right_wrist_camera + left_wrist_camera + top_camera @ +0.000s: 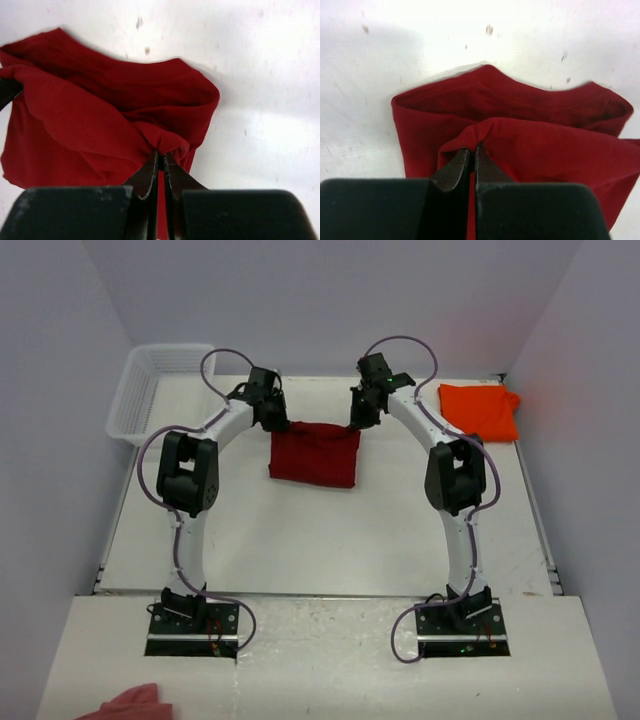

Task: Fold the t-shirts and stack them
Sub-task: Fold the long partially folded tshirt into a neat square

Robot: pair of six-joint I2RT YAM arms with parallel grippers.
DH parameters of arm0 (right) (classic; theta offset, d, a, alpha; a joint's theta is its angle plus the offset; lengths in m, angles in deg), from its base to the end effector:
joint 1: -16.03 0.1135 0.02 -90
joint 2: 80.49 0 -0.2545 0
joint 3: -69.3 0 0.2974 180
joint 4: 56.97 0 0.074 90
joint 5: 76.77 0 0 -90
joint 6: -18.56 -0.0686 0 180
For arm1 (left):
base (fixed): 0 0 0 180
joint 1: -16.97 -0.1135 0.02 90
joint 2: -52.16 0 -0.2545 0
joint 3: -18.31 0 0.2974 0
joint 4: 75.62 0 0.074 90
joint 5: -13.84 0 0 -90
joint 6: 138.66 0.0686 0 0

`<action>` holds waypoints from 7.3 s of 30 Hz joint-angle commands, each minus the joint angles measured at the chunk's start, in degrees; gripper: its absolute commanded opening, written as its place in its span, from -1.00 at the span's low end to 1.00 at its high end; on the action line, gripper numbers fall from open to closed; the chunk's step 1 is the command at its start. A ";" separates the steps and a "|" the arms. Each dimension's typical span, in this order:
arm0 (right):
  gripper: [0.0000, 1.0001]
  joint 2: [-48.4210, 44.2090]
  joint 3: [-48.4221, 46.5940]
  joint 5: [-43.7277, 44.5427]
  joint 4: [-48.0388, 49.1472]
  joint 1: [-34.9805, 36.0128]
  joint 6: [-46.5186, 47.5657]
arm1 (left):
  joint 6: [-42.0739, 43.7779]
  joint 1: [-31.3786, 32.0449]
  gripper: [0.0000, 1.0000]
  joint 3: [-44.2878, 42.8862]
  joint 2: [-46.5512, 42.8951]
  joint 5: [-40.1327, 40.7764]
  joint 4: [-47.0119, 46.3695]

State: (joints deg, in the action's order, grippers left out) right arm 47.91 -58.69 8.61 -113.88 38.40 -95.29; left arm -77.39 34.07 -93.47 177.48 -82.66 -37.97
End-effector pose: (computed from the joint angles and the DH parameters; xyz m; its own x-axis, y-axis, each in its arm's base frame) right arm 0.5087 0.2153 0.1910 -0.8815 0.0730 -0.4664 -0.0690 0.9574 0.2803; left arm 0.5190 -0.1678 0.1408 -0.8261 -0.2455 -0.5072 -0.0424 0.9246 -0.3786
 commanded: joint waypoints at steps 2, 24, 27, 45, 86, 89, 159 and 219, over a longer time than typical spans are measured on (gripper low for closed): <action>-1.00 5.26 -12.20 -4.77 -2.97 -3.38 2.41 | 3.50 -2.60 -1.00 -8.57 2.38 -3.78 -6.25; -0.97 -5.52 1.29 -17.42 7.04 -6.29 5.76 | 5.70 -7.17 -1.00 -18.34 8.46 -4.04 -10.99; -1.00 -6.41 5.00 -28.88 10.82 -6.20 3.39 | 4.92 -7.26 -1.00 -14.32 6.53 -4.30 -13.62; -1.00 -8.86 16.23 -33.79 15.39 -3.12 3.73 | 4.74 -6.21 1.00 2.83 -7.18 1.57 -24.43; -1.00 -34.88 44.64 -17.98 19.53 -3.12 -2.95 | -13.28 7.94 -1.00 26.36 3.19 -16.44 -29.97; -0.85 -36.28 46.38 -14.81 18.21 -3.12 -2.60 | -14.42 11.80 -1.00 33.83 -2.26 -15.21 -31.64; -1.00 -49.74 58.44 -7.42 18.92 7.42 -3.22 | -5.29 17.01 -0.28 36.42 -35.68 19.35 -0.53; -1.00 -52.19 53.34 -1.97 11.71 10.32 -1.81 | -7.21 13.13 -1.00 40.54 -59.83 5.62 8.87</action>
State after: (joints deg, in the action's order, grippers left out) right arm -0.55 -2.78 4.90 -100.00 47.97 -98.13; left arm -82.81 47.47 -53.69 120.52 -78.55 -32.57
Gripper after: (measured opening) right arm 0.007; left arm 0.009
